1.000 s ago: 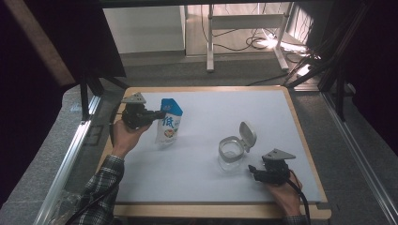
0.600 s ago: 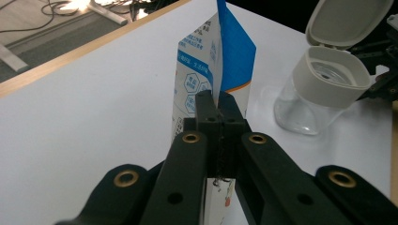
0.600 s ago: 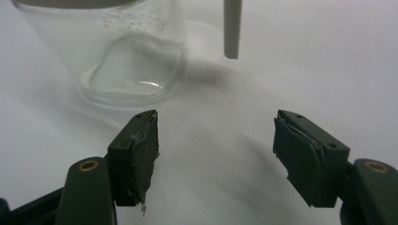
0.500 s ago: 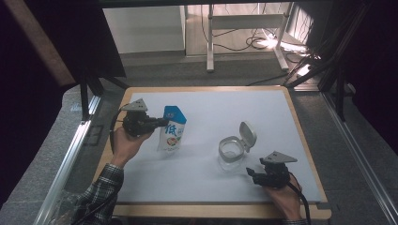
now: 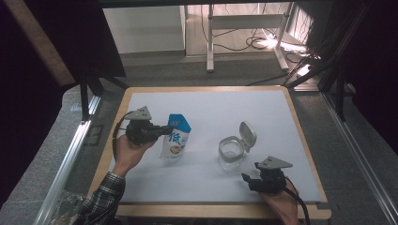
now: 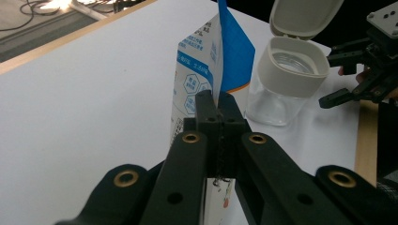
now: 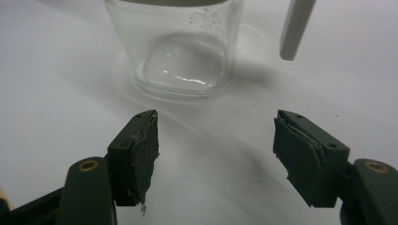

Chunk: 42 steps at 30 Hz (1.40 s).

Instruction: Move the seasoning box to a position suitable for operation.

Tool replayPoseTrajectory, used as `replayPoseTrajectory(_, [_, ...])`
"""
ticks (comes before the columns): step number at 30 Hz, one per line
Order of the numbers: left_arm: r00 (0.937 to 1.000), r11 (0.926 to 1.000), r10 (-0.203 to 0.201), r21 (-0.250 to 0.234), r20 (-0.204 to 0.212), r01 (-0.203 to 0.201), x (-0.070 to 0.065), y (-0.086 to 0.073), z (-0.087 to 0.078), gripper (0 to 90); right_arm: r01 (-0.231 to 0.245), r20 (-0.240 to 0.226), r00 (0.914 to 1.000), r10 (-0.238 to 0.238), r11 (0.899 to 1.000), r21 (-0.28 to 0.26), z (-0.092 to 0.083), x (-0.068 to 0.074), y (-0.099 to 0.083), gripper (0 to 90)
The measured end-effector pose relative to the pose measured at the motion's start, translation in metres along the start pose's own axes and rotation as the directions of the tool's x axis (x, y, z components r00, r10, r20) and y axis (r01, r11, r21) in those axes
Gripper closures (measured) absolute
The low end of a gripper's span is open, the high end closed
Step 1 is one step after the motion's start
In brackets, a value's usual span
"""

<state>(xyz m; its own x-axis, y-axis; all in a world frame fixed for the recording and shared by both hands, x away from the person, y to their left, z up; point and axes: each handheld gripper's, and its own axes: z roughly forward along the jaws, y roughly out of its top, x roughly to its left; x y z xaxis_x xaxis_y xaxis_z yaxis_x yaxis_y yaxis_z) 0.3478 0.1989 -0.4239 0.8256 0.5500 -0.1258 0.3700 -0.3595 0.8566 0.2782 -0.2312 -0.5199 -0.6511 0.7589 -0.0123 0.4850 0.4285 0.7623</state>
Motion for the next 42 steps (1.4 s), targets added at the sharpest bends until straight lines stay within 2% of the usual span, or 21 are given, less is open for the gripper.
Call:
replayPoseTrajectory(7, [0.9997, 1.0000, 0.006, -0.004, 0.023, -0.006, -0.012, 0.000, 0.001, 90.0, 0.020, -0.019, 0.9996, -0.020, 1.000, 0.005, 0.002, 0.010, 0.000, 31.7])
replayPoseTrajectory(17, [0.9981, 0.9994, 0.034, -0.004, 0.051, -0.034, -0.031, 0.007, 0.003, 90.0, 0.031, -0.047, 0.9984, -0.032, 0.999, -0.004, 0.004, 0.019, 0.002, 31.9])
replayPoseTrajectory(35, [0.9951, 0.9987, 0.051, -0.002, 0.085, -0.051, -0.049, 0.013, 0.012, 90.0, 0.058, -0.097, 0.9935, -0.059, 0.998, -0.010, 0.010, 0.038, 0.008, 33.0])
replayPoseTrajectory(42, [0.9934, 0.9985, 0.054, -0.005, 0.101, -0.054, -0.056, 0.015, 0.014, 90.0, 0.061, -0.134, 0.9890, -0.062, 0.998, -0.015, 0.015, 0.046, 0.013, 33.0])
